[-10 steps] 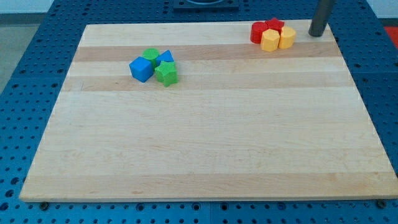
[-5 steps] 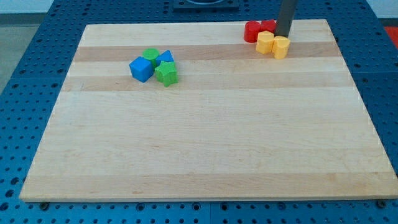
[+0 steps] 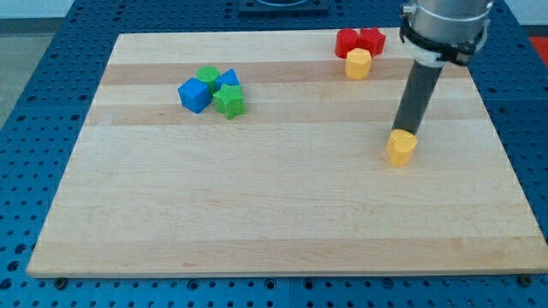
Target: Move the yellow heart to the bottom right
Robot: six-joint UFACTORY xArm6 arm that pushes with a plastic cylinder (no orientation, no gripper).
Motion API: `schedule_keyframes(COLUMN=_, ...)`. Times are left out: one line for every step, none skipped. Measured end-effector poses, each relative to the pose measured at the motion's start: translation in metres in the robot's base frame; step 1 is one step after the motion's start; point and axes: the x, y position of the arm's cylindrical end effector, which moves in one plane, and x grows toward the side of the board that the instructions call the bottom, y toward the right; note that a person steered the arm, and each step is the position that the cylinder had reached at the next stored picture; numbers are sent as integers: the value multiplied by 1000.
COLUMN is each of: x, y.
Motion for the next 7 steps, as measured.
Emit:
schedule_keyframes(x=19, y=-18)
schedule_keyframes(x=31, y=-46)
schedule_keyframes(x=55, y=-72)
schedule_keyframes(x=84, y=-65)
schedule_keyframes(x=113, y=-39)
schedule_keyframes(x=130, y=-17)
schedule_keyframes(x=133, y=-7)
